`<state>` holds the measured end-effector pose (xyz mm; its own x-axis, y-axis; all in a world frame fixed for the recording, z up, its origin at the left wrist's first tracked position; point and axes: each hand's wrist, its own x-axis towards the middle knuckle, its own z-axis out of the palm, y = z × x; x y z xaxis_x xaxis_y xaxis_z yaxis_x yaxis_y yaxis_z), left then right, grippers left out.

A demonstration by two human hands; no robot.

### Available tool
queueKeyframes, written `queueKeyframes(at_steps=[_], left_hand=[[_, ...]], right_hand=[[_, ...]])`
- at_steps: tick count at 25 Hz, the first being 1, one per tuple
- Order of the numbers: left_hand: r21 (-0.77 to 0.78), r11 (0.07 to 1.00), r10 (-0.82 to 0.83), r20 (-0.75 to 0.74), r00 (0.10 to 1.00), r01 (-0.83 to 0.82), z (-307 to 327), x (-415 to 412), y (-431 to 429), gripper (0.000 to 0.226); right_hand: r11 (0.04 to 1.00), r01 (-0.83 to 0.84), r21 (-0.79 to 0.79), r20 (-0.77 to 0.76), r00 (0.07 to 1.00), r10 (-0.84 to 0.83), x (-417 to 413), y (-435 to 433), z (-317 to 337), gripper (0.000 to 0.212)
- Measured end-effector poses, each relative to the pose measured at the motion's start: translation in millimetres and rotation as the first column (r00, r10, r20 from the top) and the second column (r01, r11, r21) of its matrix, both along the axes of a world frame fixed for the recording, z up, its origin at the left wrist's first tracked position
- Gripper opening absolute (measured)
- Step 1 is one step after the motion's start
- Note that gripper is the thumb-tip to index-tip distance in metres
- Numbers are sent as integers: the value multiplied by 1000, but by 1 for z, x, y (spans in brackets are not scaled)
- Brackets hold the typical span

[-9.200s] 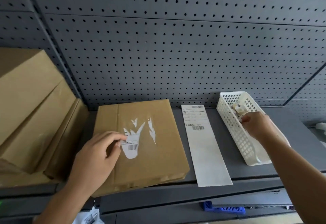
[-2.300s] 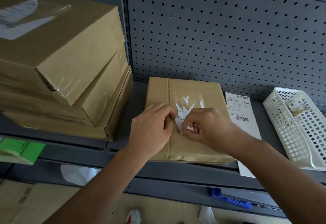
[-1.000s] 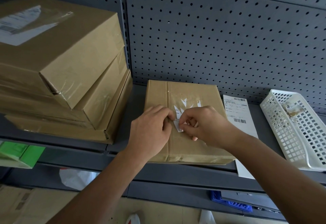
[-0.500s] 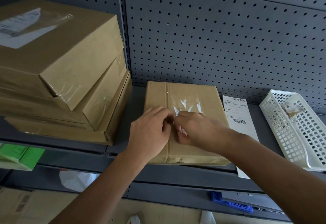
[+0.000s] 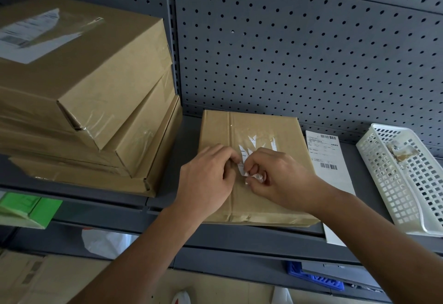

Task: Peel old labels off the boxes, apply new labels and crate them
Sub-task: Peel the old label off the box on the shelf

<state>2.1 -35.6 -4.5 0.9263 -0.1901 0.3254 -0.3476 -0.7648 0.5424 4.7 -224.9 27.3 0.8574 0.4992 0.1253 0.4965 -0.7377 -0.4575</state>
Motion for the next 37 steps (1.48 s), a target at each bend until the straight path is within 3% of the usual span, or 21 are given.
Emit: queueKeyframes(at_steps=[4,10,18,33,37], left_hand=[[7,1000,-3,1,1000,3,-1,0,0,17],[-4,1000,-5,0,1000,5,-1,0,0,19],[-31,999,15,-60,998,-17,1,-1,1,31],[-34,999,8,-38,999,-9,1,-1,1,31],[-14,1000,24,-38,999,-25,-1,0,-1,29]], right_hand=[[998,60,-35,44,997,-58,-2,2,-5,20],[993,91,-73,65,994,-86,0,9,-7,4],[979,176,108,33,983,-180,6,7,-7,7],[941,273,200,4,960,-280,16,12,-6,10],[874,379,303,42,911,-410,27,8,7,12]])
